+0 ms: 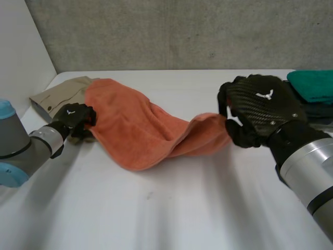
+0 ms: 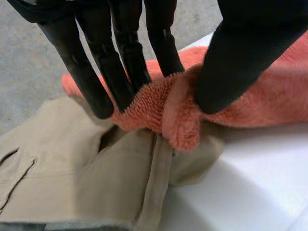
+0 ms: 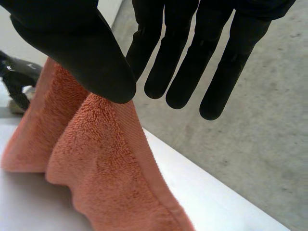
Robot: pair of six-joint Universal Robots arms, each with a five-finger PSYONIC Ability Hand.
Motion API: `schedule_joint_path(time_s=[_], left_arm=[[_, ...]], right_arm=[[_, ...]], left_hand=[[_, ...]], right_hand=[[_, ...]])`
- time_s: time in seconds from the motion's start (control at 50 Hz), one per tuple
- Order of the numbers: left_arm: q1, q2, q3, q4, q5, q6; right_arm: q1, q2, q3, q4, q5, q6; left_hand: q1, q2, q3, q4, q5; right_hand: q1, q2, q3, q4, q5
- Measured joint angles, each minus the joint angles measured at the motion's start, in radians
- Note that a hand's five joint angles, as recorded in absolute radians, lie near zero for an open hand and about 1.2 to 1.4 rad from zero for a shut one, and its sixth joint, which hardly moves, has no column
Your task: Fold the laundry.
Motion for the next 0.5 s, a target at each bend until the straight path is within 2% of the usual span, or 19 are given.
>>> schedule_joint_path(time_s=[0.02, 0.04, 0.1, 0.22, 0.28, 0.38, 0.44, 0.5], left_arm=[[-0.009, -0.002, 0.01, 0.008, -0.021, -0.023], [-0.012, -0.001, 0.013, 0.011, -0.03, -0.033], [-0.011, 0.046, 0.009, 0.033, -0.07, -0.08], [0.006, 0.291, -0.036, 0.052, -0.099, -0.189], [0.011, 0.44, -0.061, 0.003, -0.057, -0.239], [0.011, 0.593, -0.079, -0.147, 0.044, -0.274], [0.005, 0.627, -0.078, -0.249, 0.09, -0.262], [-0.008, 0.607, -0.07, -0.357, 0.106, -0.201]], right_arm=[[-0.021, -0.003, -0.002, 0.0, 0.005, -0.003], [-0.03, -0.003, -0.003, 0.001, 0.008, -0.005], [-0.09, 0.009, -0.016, 0.009, 0.01, -0.032], [-0.272, 0.055, -0.09, 0.039, -0.007, -0.146], [-0.361, 0.084, -0.147, 0.058, -0.031, -0.207], [-0.429, 0.127, -0.212, 0.107, -0.077, -0.264], [-0.435, 0.155, -0.231, 0.139, -0.1, -0.281], [-0.429, 0.204, -0.24, 0.163, -0.115, -0.299]], left_hand=[[0.0, 0.0, 0.0, 0.0, 0.0], [0.186, 0.254, 0.254, 0.276, 0.25], [0.186, 0.267, 0.271, 0.302, 0.253], [0.186, 0.267, 0.286, 0.304, 0.253], [0.186, 0.267, 0.293, 0.304, 0.253], [0.186, 0.272, 0.301, 0.305, 0.253], [0.186, 0.272, 0.301, 0.305, 0.253], [0.186, 0.273, 0.301, 0.305, 0.253]], right_hand=[[0.0, 0.0, 0.0, 0.0, 0.0], [0.0, 0.0, 0.0, 0.0, 0.0], [0.0, 0.0, 0.0, 0.0, 0.0], [0.0, 0.0, 0.0, 0.001, 0.0], [0.0, 0.0, 0.0, 0.001, 0.0], [0.0, 0.0, 0.0, 0.001, 0.0], [0.0, 0.0, 0.0, 0.001, 0.0], [0.0, 0.0, 0.0, 0.001, 0.0]])
